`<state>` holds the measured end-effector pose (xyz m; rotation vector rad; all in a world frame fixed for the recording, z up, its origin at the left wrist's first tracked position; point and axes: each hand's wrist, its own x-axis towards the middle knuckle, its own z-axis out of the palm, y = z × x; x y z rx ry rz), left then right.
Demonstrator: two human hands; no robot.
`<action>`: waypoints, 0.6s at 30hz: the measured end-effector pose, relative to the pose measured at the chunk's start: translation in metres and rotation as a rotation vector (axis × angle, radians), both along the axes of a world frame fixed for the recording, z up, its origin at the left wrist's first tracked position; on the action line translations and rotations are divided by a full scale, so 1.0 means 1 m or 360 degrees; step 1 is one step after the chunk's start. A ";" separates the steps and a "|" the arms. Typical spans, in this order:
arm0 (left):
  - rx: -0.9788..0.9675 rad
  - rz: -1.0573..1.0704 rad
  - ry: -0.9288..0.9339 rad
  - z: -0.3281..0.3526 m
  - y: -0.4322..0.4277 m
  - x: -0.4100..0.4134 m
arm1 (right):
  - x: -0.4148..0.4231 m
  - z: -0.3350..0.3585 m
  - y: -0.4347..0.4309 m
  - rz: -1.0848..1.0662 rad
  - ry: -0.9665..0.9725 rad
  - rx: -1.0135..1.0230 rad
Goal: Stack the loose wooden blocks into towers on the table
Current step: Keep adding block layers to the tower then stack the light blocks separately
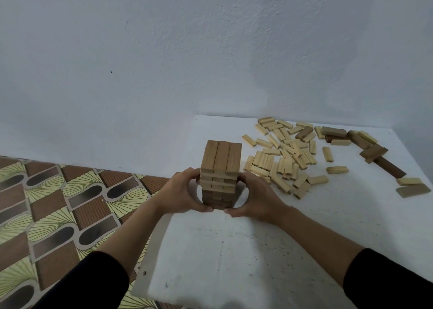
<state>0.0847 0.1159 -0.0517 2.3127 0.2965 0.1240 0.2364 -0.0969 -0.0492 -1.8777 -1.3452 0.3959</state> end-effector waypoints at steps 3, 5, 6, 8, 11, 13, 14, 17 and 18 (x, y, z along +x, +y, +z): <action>0.0019 0.0020 0.0000 0.001 0.006 0.007 | 0.007 0.002 0.008 0.0003 -0.0019 0.0003; 0.0022 0.0032 0.0003 0.003 0.010 0.012 | 0.012 0.004 0.013 0.0009 -0.0028 -0.0002; 0.0018 0.0037 0.0004 0.003 0.012 0.014 | 0.015 0.004 0.016 0.0017 -0.0034 -0.0004; 0.0020 0.0037 0.0003 0.005 0.016 0.019 | 0.020 0.004 0.022 0.0018 -0.0043 -0.0011; 0.0035 0.0037 0.0003 0.007 0.022 0.025 | 0.026 0.004 0.029 0.0006 -0.0033 -0.0010; 0.0047 0.0036 0.0009 0.007 0.026 0.028 | 0.029 0.004 0.032 -0.0005 -0.0025 -0.0016; 0.0054 0.0038 0.0009 0.007 0.027 0.030 | 0.030 0.004 0.034 -0.0009 -0.0023 -0.0019; 0.0052 0.0049 0.0010 0.011 0.029 0.035 | 0.034 0.005 0.038 -0.0015 -0.0022 -0.0038; 0.0044 0.0054 0.0012 0.011 0.029 0.036 | 0.036 0.006 0.039 -0.0018 -0.0019 -0.0049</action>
